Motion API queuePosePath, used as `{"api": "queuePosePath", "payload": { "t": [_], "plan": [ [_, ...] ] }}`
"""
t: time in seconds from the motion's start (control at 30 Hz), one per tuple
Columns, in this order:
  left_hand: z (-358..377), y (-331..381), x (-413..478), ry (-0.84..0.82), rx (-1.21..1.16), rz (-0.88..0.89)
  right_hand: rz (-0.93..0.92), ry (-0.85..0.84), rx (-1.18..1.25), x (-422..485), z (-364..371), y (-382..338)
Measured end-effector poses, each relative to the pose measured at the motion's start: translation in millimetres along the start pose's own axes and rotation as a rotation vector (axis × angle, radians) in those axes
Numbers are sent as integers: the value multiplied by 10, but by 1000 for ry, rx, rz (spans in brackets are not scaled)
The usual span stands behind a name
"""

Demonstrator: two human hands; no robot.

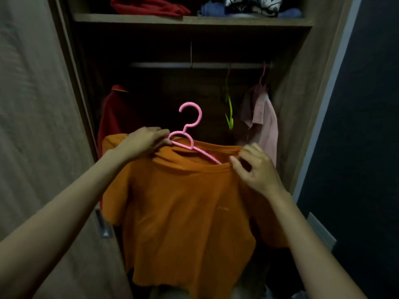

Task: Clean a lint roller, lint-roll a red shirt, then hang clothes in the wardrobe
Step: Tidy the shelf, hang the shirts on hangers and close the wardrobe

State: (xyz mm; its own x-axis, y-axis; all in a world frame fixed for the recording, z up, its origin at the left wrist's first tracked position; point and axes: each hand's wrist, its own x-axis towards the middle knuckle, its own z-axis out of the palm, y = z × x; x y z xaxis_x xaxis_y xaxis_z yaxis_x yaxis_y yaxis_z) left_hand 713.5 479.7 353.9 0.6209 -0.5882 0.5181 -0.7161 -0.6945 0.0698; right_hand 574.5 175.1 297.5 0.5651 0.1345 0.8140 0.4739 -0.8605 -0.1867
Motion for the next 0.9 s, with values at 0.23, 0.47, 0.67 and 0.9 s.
{"api": "queuePosePath", "payload": {
  "t": [0.23, 0.47, 0.67, 0.9],
  "plan": [
    [-32, 136, 1, 92, -185, 31, 341, -177, 1, 76, 106, 213],
    [-14, 216, 61, 129, -288, -41, 297, -22, 58, 136, 217, 88],
    [7, 224, 43, 199, -282, 23, 274, -84, 129, 257, 96, 16],
    [57, 215, 42, 214, -343, 34, 301, -20, 143, 286, 69, -38]
  ]
}}
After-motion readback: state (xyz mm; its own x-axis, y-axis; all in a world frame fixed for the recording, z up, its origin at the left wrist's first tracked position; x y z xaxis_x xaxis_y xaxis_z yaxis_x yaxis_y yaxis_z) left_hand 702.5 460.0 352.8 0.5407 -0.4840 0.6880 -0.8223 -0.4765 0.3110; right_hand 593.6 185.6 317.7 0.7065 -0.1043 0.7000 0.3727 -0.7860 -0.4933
